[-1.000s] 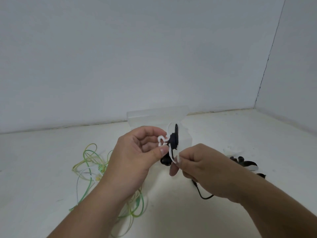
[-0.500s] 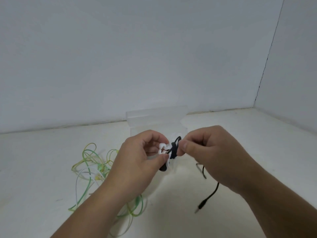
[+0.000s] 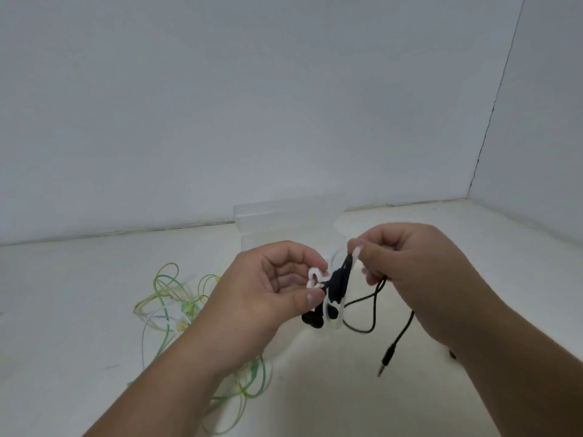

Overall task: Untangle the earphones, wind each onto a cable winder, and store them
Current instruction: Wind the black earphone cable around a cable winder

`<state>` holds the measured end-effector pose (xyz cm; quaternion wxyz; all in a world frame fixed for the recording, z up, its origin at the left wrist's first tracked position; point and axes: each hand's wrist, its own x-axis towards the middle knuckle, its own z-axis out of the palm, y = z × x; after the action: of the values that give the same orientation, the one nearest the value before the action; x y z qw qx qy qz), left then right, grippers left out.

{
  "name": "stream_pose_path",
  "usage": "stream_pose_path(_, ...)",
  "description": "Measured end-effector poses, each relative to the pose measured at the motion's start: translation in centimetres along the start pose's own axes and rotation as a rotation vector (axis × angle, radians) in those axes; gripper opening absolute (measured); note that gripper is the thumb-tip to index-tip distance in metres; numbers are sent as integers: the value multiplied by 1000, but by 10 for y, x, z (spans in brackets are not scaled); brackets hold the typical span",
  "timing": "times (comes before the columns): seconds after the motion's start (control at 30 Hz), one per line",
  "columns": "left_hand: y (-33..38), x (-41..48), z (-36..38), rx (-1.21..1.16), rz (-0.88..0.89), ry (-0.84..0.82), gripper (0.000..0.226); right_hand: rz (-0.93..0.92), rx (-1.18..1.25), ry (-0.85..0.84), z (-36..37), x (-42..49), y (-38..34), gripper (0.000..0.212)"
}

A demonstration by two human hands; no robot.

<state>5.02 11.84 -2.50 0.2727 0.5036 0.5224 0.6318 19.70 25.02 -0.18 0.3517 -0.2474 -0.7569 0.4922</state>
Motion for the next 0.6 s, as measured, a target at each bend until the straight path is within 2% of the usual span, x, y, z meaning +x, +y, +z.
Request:
stream_pose_path(0.1,0,0,1,-99,39,-2,25,85,24,-207,10,-1,7,36)
stream_pose_path(0.17,0,1,2,-172,33,54,27,106,50,-287,19,-4,9,41)
stream_pose_path(0.4,0,5,1,-435,-80,290,30,161,45,-376,32,-11,7,38)
stream_pose_path(0.47,1,6,-2,-438,-88,368,32,164,31,-368,30,-11,6,37)
stream_pose_path(0.6,1,8,-6,-357,-34,489,21,139,-47,-371,22,-10,1,26)
